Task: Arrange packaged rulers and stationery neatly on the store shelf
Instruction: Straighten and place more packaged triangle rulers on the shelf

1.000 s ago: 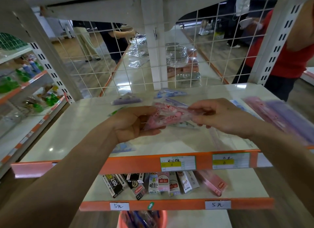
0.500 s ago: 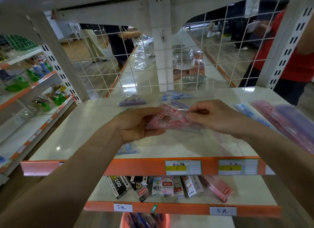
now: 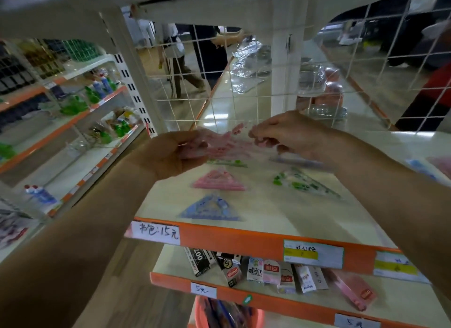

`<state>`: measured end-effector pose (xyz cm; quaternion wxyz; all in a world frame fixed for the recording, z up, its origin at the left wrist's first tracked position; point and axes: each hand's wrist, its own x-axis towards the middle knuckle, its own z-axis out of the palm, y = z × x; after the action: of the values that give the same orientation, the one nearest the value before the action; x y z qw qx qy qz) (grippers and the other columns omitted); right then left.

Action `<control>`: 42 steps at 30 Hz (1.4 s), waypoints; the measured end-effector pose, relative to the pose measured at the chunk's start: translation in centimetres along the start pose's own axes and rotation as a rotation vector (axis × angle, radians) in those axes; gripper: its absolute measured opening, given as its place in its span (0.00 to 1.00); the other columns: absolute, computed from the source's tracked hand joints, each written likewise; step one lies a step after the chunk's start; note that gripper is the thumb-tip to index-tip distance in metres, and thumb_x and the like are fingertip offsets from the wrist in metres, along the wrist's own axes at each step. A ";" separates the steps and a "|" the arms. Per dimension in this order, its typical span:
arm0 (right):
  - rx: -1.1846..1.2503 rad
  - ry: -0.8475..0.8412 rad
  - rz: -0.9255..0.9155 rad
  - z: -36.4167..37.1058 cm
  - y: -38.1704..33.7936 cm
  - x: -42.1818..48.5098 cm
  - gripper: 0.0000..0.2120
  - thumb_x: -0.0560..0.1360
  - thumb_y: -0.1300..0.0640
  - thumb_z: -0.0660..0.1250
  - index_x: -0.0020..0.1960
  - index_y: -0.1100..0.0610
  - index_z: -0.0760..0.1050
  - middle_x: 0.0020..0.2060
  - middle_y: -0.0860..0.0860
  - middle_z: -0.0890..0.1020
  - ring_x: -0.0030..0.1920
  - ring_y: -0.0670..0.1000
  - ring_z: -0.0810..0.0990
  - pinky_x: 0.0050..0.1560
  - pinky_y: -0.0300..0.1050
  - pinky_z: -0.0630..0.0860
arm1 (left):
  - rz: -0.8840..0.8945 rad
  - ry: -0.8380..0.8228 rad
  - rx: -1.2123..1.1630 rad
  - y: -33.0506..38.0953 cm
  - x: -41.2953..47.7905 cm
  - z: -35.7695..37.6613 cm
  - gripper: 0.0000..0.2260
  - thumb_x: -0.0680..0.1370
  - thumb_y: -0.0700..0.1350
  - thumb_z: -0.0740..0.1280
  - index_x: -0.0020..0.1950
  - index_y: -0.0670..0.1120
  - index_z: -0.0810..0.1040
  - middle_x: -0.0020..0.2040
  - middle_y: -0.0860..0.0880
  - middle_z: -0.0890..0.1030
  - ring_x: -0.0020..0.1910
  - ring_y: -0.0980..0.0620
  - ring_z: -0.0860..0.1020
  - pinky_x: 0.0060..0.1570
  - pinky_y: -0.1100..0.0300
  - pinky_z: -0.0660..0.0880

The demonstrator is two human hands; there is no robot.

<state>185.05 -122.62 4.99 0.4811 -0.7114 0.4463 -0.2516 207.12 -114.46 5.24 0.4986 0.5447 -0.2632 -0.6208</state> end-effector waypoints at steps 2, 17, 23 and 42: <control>-0.005 -0.062 0.056 1.0 0.6 0.6 0.10 0.75 0.56 0.68 0.51 0.62 0.80 0.39 0.51 0.82 0.35 0.45 0.76 0.33 0.38 0.67 | 0.008 0.074 0.006 0.0 -0.1 -2.2 0.05 0.79 0.40 0.61 0.46 0.42 0.76 0.28 0.50 0.77 0.20 0.57 0.73 0.30 0.61 0.80; -0.188 -0.237 0.185 6.8 1.0 3.7 0.04 0.74 0.63 0.68 0.47 0.63 0.80 0.32 0.52 0.78 0.31 0.46 0.74 0.32 0.38 0.70 | 0.079 0.240 -0.140 -0.2 1.9 -7.8 0.05 0.79 0.41 0.63 0.49 0.40 0.76 0.42 0.45 0.79 0.34 0.52 0.83 0.33 0.59 0.80; -0.443 -0.240 0.060 7.6 0.8 3.6 0.08 0.74 0.60 0.67 0.37 0.58 0.80 0.31 0.50 0.78 0.34 0.45 0.73 0.36 0.40 0.69 | 0.070 0.199 -0.172 -0.4 2.5 -7.5 0.04 0.78 0.40 0.64 0.47 0.39 0.76 0.42 0.44 0.78 0.36 0.52 0.81 0.34 0.59 0.80; -0.889 -0.370 -0.150 8.5 -0.3 2.4 0.32 0.72 0.46 0.69 0.73 0.49 0.63 0.72 0.48 0.66 0.70 0.50 0.66 0.64 0.43 0.65 | 0.072 0.176 -0.184 -0.1 2.0 -7.0 0.05 0.80 0.41 0.62 0.51 0.39 0.73 0.29 0.48 0.79 0.23 0.54 0.77 0.37 0.57 0.81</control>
<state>193.04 -120.77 1.57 0.1825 -0.9110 0.3649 0.0600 213.85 -114.75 2.45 0.5897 0.5392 -0.1796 -0.5738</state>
